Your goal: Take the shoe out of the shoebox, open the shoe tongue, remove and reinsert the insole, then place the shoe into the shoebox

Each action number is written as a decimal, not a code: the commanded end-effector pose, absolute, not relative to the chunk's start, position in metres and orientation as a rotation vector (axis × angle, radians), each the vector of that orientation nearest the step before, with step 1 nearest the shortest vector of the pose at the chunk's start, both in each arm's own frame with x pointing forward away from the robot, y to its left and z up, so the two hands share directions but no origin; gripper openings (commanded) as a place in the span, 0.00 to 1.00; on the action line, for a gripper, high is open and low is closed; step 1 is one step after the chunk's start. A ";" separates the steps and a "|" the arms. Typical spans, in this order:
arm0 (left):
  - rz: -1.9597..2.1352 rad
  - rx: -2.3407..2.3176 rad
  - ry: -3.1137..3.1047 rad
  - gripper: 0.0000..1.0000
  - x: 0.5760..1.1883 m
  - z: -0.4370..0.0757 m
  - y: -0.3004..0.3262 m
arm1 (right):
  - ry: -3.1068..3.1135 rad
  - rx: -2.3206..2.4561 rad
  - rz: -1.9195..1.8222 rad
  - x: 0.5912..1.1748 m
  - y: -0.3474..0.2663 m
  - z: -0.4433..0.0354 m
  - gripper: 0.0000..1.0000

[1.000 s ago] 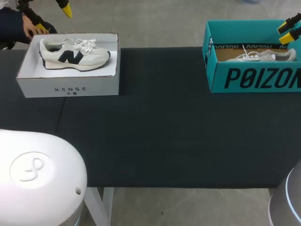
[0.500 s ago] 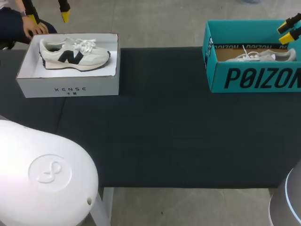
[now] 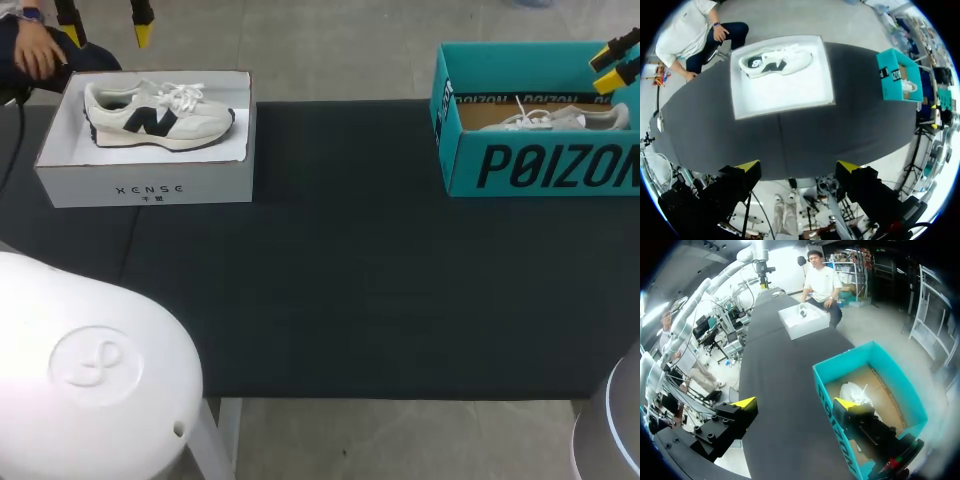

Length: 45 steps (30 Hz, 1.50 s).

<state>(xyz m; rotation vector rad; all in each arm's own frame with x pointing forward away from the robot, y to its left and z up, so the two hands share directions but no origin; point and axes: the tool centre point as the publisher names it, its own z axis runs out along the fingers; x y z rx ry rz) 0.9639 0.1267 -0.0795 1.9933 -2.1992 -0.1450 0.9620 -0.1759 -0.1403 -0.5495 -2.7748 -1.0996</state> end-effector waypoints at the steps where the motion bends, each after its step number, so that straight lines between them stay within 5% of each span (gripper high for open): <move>1: -0.146 2.064 -2.166 1.00 0.976 -0.099 0.141 | -2.775 -0.551 -1.098 0.962 -0.176 -0.141 1.00; 25: -0.400 2.222 -2.069 1.00 1.083 -0.177 0.253 | -2.775 -0.551 -1.098 0.962 -0.176 -0.141 1.00; 45: -0.341 2.140 -2.073 1.00 1.137 -0.213 0.261 | -2.775 -0.551 -1.098 0.962 -0.176 -0.141 1.00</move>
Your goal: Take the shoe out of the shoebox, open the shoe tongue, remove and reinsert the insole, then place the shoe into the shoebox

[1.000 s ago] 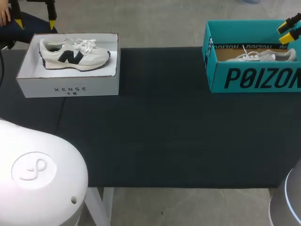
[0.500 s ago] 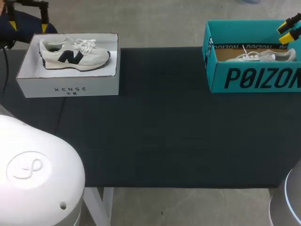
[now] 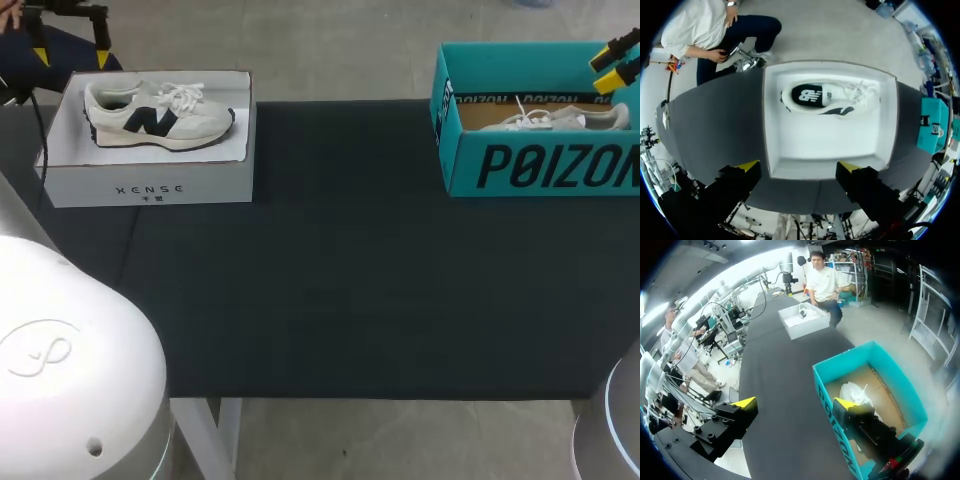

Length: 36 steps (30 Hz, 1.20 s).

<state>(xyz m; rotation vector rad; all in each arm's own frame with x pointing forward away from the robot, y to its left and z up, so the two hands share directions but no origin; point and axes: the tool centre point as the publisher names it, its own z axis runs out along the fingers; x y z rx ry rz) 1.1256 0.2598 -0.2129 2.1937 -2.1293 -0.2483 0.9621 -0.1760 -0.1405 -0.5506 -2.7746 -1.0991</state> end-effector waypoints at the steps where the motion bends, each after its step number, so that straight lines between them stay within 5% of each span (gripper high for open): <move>1: -0.341 2.140 -2.073 1.00 1.137 -0.213 0.261 | -2.775 -0.551 -1.098 0.962 -0.176 -0.141 1.00; 36: -0.173 2.306 -2.088 1.00 1.210 -0.282 0.287 | -2.775 -0.551 -1.098 0.962 -0.176 -0.141 1.00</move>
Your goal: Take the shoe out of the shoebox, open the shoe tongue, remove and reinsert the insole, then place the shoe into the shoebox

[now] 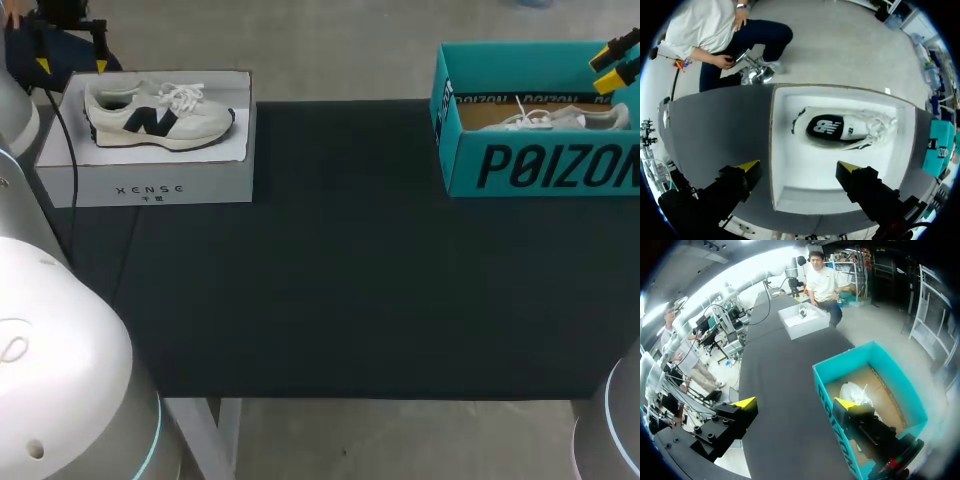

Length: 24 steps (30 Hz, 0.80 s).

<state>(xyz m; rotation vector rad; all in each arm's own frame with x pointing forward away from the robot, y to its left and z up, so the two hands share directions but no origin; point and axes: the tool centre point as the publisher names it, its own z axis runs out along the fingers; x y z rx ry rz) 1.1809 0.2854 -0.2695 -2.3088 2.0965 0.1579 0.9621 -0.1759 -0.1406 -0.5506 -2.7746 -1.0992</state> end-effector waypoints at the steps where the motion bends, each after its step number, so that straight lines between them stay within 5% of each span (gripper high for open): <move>1: 0.174 -2.353 2.115 1.00 1.212 -0.284 0.285 | -2.775 -0.551 -1.098 0.962 -0.176 -0.141 1.00; 24: 0.126 -2.295 2.222 1.00 1.244 -0.330 0.292 | -2.775 -0.551 -1.098 0.962 -0.176 -0.141 1.00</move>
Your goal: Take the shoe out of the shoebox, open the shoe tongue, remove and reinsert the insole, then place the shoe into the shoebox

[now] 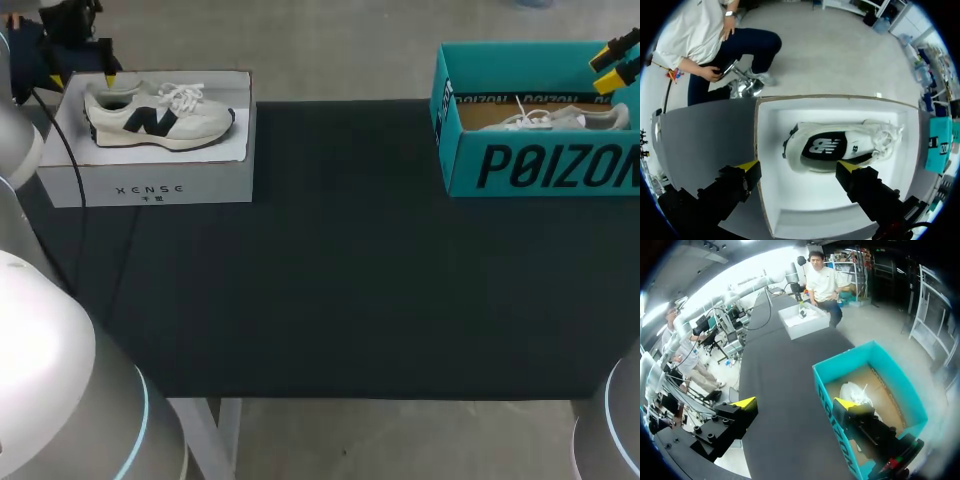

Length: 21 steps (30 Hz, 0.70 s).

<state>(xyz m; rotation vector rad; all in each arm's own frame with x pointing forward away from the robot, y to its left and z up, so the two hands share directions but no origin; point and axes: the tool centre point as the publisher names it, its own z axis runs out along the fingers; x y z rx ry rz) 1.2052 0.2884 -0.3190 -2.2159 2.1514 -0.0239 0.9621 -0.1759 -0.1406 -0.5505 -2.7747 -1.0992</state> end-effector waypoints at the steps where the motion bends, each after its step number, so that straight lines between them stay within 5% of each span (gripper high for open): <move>1: 0.132 -2.293 2.224 1.00 1.244 -0.333 0.292 | -2.775 -0.551 -1.098 0.962 -0.176 -0.141 1.00; 21: 0.190 -2.362 2.262 1.00 1.247 -0.363 0.291 | -2.775 -0.551 -1.098 0.962 -0.176 -0.141 1.00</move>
